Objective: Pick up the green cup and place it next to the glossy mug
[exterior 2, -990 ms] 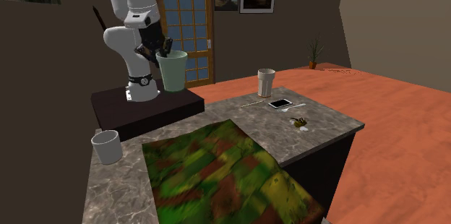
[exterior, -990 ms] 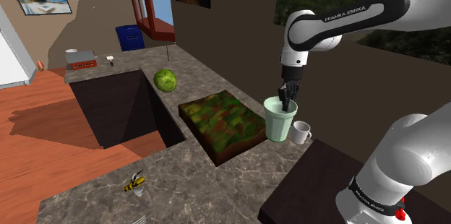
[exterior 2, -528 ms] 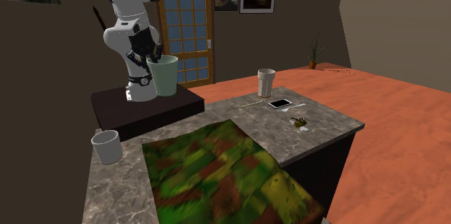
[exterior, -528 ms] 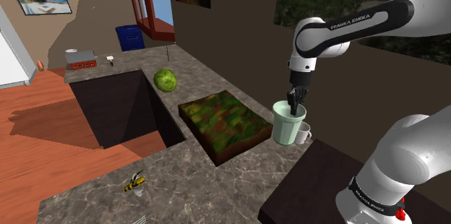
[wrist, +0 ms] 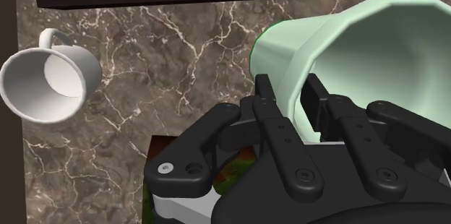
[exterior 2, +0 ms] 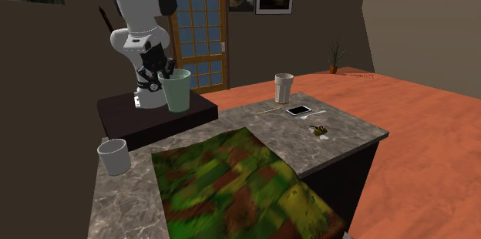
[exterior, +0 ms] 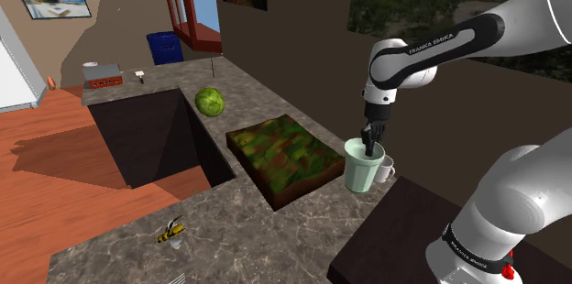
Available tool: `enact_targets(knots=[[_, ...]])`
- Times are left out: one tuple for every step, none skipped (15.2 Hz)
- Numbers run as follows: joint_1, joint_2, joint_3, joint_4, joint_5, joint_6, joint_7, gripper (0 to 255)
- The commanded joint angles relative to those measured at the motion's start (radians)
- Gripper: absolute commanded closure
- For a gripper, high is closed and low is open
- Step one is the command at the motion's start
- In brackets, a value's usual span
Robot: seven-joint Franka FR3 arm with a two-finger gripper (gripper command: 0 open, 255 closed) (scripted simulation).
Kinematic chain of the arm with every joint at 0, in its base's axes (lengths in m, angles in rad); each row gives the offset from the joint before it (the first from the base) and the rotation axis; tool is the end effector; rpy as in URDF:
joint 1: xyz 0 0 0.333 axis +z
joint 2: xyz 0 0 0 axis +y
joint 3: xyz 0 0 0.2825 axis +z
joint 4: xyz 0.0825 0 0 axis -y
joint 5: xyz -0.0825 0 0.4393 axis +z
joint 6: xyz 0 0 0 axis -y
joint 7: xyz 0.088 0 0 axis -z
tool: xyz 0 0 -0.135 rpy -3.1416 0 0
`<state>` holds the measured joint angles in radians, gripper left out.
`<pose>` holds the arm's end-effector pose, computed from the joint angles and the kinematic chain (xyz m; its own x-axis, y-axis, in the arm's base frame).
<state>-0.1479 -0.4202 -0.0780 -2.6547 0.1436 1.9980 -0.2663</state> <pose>0.4046 -0.0753 0.2677 0.9810 -0.0038 -0.1941 -0.0438 -0.9784 -0.2022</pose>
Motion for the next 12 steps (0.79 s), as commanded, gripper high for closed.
enact_targets(knots=[[0.001,0.016,-0.001,-0.016,0.003,0.032,-0.006,255],[0.002,0.025,-0.001,-0.023,0.005,0.049,-0.009,255],[0.003,0.035,-0.001,-0.03,0.007,0.065,-0.012,255],[0.004,0.045,-0.002,-0.036,0.009,0.081,-0.015,255],[0.005,0.056,-0.002,-0.042,0.011,0.098,-0.018,255],[0.005,0.067,-0.003,-0.048,0.014,0.115,-0.022,255],[0.007,0.078,-0.003,-0.054,0.016,0.131,-0.025,255],[0.008,0.09,-0.004,-0.059,0.019,0.148,-0.029,255],[0.009,0.102,-0.004,-0.064,0.022,0.165,-0.032,255],[0.01,0.114,-0.005,-0.069,0.025,0.182,-0.036,255],[0.011,0.127,-0.005,-0.074,0.028,0.199,-0.04,255],[0.012,0.14,-0.006,-0.078,0.031,0.216,-0.044,255]])
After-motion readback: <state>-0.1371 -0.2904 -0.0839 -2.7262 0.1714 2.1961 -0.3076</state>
